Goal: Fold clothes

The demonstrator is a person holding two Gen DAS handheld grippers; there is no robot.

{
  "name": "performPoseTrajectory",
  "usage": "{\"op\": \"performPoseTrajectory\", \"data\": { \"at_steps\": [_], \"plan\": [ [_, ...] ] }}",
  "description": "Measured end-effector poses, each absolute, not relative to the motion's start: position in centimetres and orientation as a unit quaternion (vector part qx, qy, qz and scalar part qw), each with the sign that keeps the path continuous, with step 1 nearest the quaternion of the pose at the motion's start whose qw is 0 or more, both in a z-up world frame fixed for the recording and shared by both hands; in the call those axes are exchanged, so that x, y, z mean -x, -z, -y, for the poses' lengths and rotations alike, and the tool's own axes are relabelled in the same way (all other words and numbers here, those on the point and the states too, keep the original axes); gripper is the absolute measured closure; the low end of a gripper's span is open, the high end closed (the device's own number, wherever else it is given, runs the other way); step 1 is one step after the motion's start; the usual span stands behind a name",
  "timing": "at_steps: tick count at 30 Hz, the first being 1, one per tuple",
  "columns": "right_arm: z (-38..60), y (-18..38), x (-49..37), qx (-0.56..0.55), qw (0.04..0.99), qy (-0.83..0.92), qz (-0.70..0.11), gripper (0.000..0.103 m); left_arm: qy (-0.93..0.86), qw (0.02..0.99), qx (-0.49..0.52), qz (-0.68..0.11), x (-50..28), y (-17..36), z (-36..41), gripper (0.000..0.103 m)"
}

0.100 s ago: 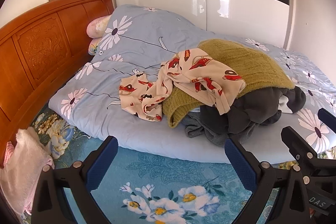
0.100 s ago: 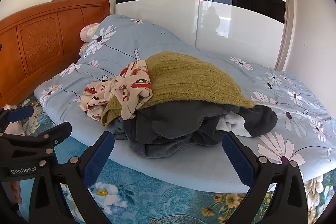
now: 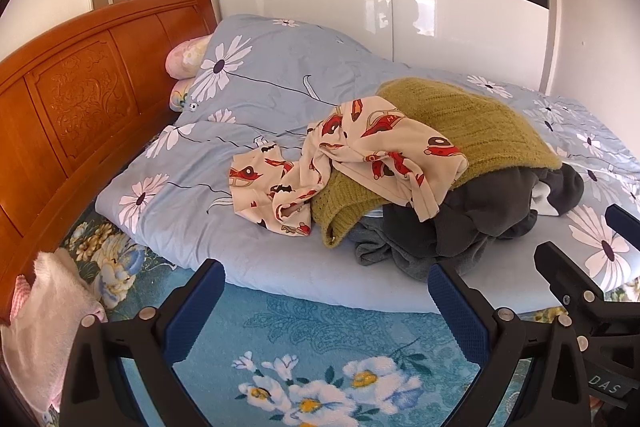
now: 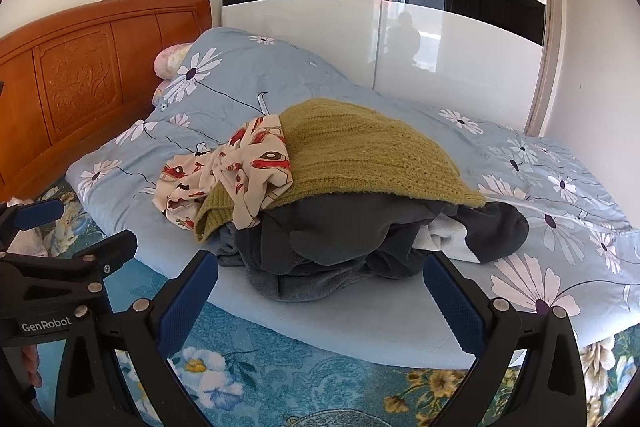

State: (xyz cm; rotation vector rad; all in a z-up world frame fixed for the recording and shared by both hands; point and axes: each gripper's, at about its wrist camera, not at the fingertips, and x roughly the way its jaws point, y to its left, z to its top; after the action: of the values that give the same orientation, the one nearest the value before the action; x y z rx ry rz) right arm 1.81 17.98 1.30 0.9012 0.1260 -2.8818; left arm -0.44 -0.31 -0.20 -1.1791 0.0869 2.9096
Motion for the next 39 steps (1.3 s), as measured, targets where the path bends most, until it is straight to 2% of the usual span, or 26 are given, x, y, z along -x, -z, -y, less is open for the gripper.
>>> {"op": "performPoseTrajectory", "data": {
  "at_steps": [5,39],
  "plan": [
    [-18.0,-0.9,-1.8,-0.300,0.064,0.950,-0.048,0.000,-0.936,-0.005,0.350,-0.041,-0.8,0.1,0.1,0.000],
    [-14.0,-1.5,-3.1,-0.303,0.073,0.945,-0.094,0.000,-0.929,-0.010,0.369,-0.021,-1.8,0.7,3.3,0.000]
  ]
}}
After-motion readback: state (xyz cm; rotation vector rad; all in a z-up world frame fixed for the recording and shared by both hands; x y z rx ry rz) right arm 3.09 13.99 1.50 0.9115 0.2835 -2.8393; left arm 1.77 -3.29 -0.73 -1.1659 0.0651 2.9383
